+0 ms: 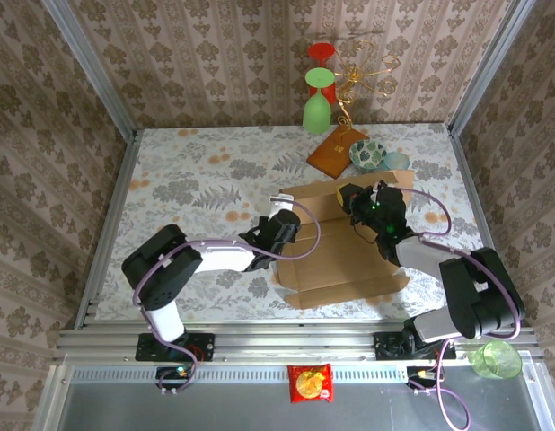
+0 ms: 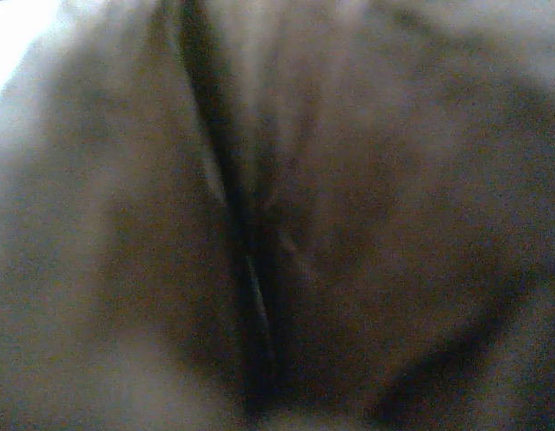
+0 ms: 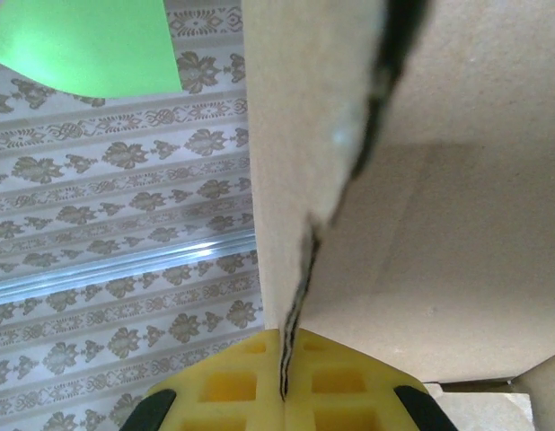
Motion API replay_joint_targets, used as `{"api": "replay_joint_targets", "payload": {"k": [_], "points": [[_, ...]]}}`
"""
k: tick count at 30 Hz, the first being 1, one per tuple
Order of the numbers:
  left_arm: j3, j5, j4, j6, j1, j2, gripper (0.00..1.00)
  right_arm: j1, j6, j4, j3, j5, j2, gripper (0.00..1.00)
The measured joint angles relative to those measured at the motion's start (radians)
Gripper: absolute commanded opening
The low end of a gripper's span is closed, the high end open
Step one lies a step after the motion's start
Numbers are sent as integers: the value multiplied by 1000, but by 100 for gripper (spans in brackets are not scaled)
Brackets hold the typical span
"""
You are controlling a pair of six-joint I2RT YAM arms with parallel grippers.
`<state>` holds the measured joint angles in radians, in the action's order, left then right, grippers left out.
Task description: Fold the paper box
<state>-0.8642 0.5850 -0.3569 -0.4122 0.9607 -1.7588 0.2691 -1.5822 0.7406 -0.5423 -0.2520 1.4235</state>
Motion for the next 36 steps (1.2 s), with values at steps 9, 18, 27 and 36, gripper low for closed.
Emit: {"api": "replay_joint_targets", "payload": {"k": [9, 18, 27, 36], "points": [[-22, 27, 32, 31, -10, -10, 0, 7, 21, -180, -11, 12, -103, 49], [98, 8, -48, 164, -98, 74, 0, -132, 235, -556, -169, -27, -332, 59], [166, -80, -123, 281, -171, 141, 0, -240, 378, -708, -264, -79, -257, 56], [167, -98, -130, 290, -177, 142, 0, -239, 428, -742, -274, -118, -131, 56]]}}
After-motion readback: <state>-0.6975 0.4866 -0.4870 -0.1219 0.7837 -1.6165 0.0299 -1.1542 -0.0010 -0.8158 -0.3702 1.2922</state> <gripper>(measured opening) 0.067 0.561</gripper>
